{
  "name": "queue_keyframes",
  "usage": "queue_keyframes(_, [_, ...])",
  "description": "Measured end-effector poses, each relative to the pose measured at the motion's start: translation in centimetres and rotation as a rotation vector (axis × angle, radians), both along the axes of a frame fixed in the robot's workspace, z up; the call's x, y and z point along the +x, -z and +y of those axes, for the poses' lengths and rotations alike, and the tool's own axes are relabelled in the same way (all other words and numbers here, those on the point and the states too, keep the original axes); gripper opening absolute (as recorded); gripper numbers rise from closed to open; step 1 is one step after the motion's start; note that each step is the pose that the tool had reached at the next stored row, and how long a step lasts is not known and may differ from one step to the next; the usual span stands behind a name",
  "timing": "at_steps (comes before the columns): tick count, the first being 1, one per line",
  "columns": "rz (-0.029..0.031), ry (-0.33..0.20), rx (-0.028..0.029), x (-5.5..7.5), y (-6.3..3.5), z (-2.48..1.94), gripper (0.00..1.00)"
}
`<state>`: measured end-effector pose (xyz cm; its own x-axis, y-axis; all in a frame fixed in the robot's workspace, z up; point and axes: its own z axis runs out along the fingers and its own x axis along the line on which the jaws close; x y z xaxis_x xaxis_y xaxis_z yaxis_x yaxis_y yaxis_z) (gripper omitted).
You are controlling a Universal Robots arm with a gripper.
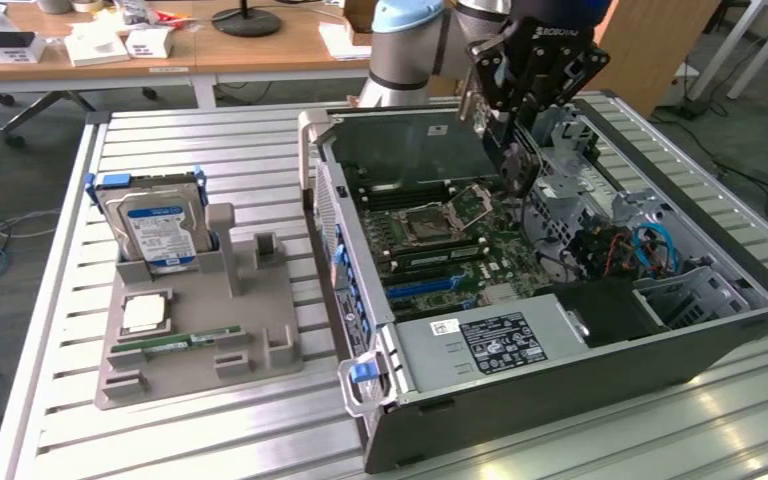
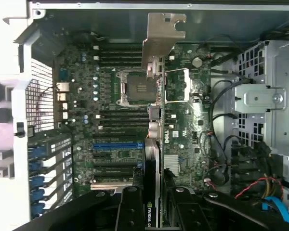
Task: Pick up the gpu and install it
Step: 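Pick up the gpu and move the gpu toward the slot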
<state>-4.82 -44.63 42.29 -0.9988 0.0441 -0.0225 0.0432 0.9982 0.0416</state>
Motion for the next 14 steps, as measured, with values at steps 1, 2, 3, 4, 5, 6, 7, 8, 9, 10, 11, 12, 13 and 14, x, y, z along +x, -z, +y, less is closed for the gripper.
queue_keyframes(1, [0.0001, 0.0, 0.0001, 0.3, 0.0, 0.0, 0.26])
queue_keyframes(2, [0.0, -0.001, 0.0003, 0.6, 0.0, 0.0, 0.26])
queue_keyframes(3, [0.0001, -0.003, 0.0004, 0.9, 0.0, 0.0, 0.26])
queue_keyframes(4, [0.0001, -0.004, 0.0005, 1.3, 0.0, 0.0, 0.26])
queue_keyframes(5, [0.0, -0.007, 0.0007, 1.6, 0.0, 0.0, 0.26])
queue_keyframes(6, [0.0, -0.009, 0.0008, 1.8, 0.0, 0.0, 0.26])
queue_keyframes(7, [0.0, -0.012, 0.0009, 2.1, 0.0, 0.0, 0.26])
queue_keyframes(8, [0.0, -0.015, 0.0009, 2.5, 0.0, 0.0, 0.26])
queue_keyframes(9, [0.0001, -0.017, 0.001, 2.7, 0.0, 0.0, 0.26])
queue_keyframes(10, [0.0, -0.02, 0.0011, 3.0, 0.0, -0.01, 0.26])
queue_keyframes(11, [0.0, -0.023, 0.0012, 3.3, 0.0, 0.0, 0.26])
queue_keyframes(12, [0.0, -0.026, 0.0011, 3.5, 0.0, 0.0, 0.26])
queue_keyframes(13, [0.0, -0.029, 0.0012, 3.8, 0.0, 0.0, 0.26])
queue_keyframes(14, [0.0, -0.031, 0.0013, 3.9, 0.0, 0.0, 0.26])
